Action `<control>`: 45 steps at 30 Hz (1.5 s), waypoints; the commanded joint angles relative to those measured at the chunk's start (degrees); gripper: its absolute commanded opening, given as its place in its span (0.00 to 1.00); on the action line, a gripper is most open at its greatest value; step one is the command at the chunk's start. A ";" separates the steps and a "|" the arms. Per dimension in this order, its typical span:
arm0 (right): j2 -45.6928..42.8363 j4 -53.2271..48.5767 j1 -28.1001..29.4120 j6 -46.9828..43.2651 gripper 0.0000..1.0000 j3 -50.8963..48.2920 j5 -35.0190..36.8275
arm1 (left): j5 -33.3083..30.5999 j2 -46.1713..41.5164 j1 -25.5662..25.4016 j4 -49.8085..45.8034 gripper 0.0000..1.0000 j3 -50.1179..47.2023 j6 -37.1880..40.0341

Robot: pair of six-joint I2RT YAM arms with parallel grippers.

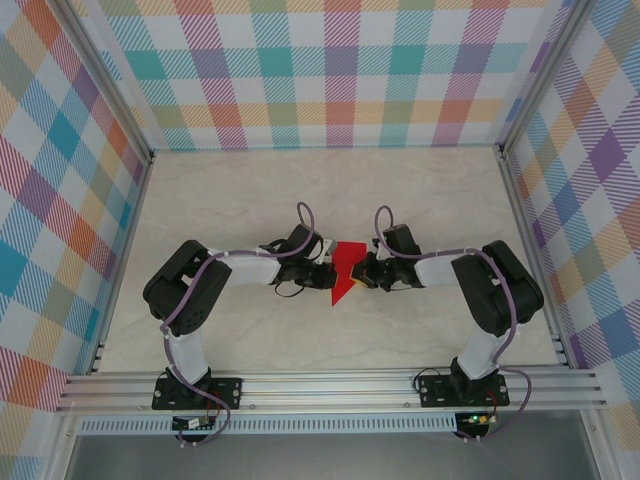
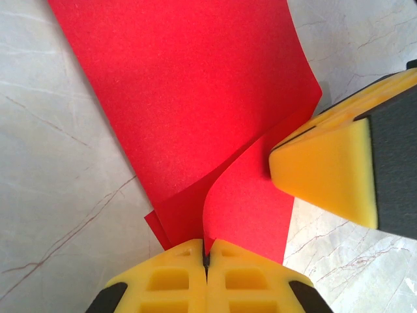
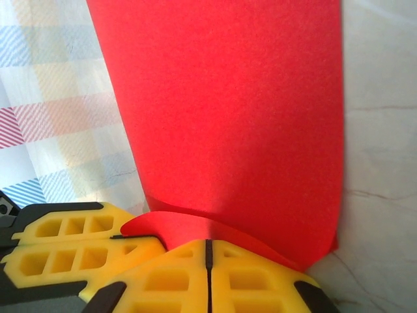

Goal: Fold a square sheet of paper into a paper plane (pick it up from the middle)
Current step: Third fold the triangle at the center of the table.

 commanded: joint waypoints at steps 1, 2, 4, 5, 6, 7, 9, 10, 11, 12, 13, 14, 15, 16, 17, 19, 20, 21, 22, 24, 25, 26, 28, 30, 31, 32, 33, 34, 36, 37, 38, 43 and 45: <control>-2.22 -1.87 -1.56 -2.08 0.07 1.55 -0.64 | -2.00 2.99 0.52 -5.06 0.00 -1.07 1.12; -1.84 -2.24 -1.77 -2.62 0.07 1.90 -0.75 | -2.00 3.03 0.51 -5.08 0.00 -0.97 1.14; -0.58 -3.03 -2.06 -3.43 0.07 2.48 -0.86 | -2.00 3.16 0.54 -5.08 0.00 -0.88 1.19; 0.09 -3.01 -2.11 -3.64 0.07 2.52 -0.86 | -2.01 3.16 0.53 -5.13 0.00 -0.87 1.14; 0.72 -2.73 -2.14 -3.81 0.06 2.42 -0.71 | -2.00 3.07 0.48 -5.16 0.00 -0.82 1.19; 1.44 -2.57 -2.27 -3.84 0.06 2.21 -0.35 | -2.00 3.10 0.49 -5.10 0.00 -0.80 1.14; 2.60 -2.32 -2.39 -4.01 0.06 2.03 0.29 | -2.00 3.12 0.52 -5.05 0.00 -0.80 1.06; 3.17 -2.76 -2.38 -4.20 0.06 2.16 0.74 | -1.98 3.12 0.51 -5.07 0.00 -0.79 0.99; 3.57 -3.40 -2.38 -4.28 0.05 2.35 1.18 | -1.98 3.20 0.47 -5.08 0.00 -0.75 0.93; 3.79 -3.60 -2.38 -4.29 0.05 2.42 1.33 | -1.92 3.23 0.51 -5.12 0.00 -0.71 0.94; 3.73 -3.78 -2.38 -4.28 0.05 2.44 1.34 | -2.04 3.21 0.54 -5.15 0.00 -0.71 1.01; 3.47 -3.99 -2.36 -4.27 0.05 2.58 1.34 | -1.96 3.23 0.49 -5.28 0.00 -0.71 1.14; 2.96 -4.19 -2.38 -4.21 0.05 2.68 1.26 | -2.05 3.21 0.52 -5.39 0.00 -0.63 1.04; 2.20 -4.63 -2.47 -4.30 0.05 2.93 1.00 | -2.00 3.11 0.48 -5.45 0.00 -0.66 1.08; 1.45 -5.28 -2.55 -4.38 0.06 3.22 0.83 | -2.09 3.05 0.49 -5.59 0.00 -0.68 1.12; -0.28 -5.93 -3.02 -4.71 0.06 3.87 0.15 | -2.18 2.94 0.51 -5.56 0.00 -0.79 1.16; -0.75 -6.10 -3.43 -4.82 0.06 4.17 -0.34 | -2.18 2.95 0.57 -5.54 0.00 -0.79 1.16; -1.13 -6.21 -3.86 -4.97 0.06 4.48 -0.78 | -2.20 2.97 0.52 -5.67 0.00 -0.81 1.18; -1.25 -6.49 -4.26 -5.28 0.05 4.83 -0.94 | -2.25 2.95 0.52 -5.67 0.00 -0.83 1.10; -0.84 -7.18 -4.62 -6.30 0.05 5.47 -0.41 | -2.27 2.95 0.51 -5.77 0.00 -0.84 1.18; -0.15 -7.77 -4.66 -6.88 0.05 5.97 -0.01 | -2.22 2.95 0.47 -5.64 0.00 -0.89 1.14; 0.76 -8.22 -4.69 -7.24 0.05 6.36 0.04 | -2.29 2.95 0.48 -5.55 0.00 -0.97 1.14; 2.62 -7.76 -4.75 -7.61 0.04 6.30 -0.29 | -2.36 2.94 0.48 -5.54 0.00 -1.06 1.10; 4.11 -6.96 -4.76 -7.30 0.03 5.85 -0.51 | -2.36 2.86 0.47 -5.44 0.00 -1.14 1.02; 4.77 -6.74 -4.75 -7.27 0.03 5.51 -0.31 | -2.36 2.84 0.54 -5.44 0.00 -1.20 1.00; 5.19 -6.72 -4.75 -7.19 0.02 5.26 0.07 | -2.45 2.75 0.54 -5.44 0.00 -1.32 0.93; 5.46 -6.36 -4.72 -6.97 0.02 4.89 0.43 | -2.44 2.72 0.50 -5.47 0.00 -1.31 0.94; 5.67 -6.02 -4.82 -6.79 0.02 4.60 0.62 | -2.38 2.69 0.49 -5.52 0.00 -1.27 0.86; 5.51 -6.07 -4.75 -6.56 0.02 4.57 0.81 | -2.44 2.64 0.51 -5.63 0.00 -1.19 1.02; 5.25 -6.20 -4.75 -6.52 0.02 4.75 0.85 | -2.41 2.60 0.55 -5.74 0.00 -1.21 1.02; 5.01 -6.63 -4.78 -6.61 0.02 4.92 1.02 | -2.44 2.59 0.47 -5.77 0.00 -1.19 1.06; 1.96 -9.33 -4.75 -7.18 0.03 6.37 1.14 | -2.45 2.01 0.53 -5.92 0.00 -1.16 0.96; 0.53 -10.20 -4.75 -7.33 0.03 6.79 0.10 | -2.38 1.36 0.47 -7.22 0.00 -0.49 0.93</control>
